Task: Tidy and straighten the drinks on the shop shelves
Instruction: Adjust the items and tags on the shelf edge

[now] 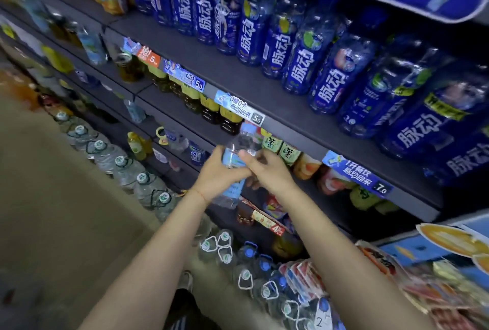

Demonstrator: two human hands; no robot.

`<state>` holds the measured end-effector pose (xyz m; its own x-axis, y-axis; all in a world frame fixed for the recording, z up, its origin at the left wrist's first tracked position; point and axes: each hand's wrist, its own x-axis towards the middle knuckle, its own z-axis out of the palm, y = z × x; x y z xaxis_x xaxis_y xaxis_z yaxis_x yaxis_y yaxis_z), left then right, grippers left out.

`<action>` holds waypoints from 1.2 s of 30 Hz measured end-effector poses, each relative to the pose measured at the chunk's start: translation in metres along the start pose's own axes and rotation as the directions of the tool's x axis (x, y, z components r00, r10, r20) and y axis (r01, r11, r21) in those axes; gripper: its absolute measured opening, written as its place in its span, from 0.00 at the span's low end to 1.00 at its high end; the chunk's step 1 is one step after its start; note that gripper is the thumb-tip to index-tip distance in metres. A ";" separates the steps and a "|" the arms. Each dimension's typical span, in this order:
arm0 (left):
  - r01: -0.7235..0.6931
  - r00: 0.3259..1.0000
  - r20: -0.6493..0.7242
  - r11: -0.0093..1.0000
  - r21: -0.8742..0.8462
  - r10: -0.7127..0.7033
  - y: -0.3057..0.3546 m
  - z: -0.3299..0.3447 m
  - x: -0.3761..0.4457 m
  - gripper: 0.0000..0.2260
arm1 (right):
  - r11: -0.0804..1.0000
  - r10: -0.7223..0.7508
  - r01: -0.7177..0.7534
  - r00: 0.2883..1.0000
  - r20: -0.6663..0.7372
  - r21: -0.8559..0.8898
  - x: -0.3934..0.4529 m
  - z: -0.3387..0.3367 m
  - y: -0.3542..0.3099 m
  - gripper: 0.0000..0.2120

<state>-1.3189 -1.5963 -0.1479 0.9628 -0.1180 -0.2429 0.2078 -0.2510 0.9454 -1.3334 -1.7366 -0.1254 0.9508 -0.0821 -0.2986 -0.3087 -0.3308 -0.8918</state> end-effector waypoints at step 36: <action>-0.713 0.609 0.058 0.514 0.476 0.791 0.315 0.004 -0.009 0.35 | 0.829 -0.521 0.211 0.629 -0.577 -0.518 -0.065 -0.192 -0.269 0.28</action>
<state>-1.2630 -1.6778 0.1519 0.7408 -0.3265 0.5870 -0.6621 -0.5020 0.5564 -1.3071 -1.8226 0.1988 0.7740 -0.4216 0.4724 -0.0422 -0.7788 -0.6259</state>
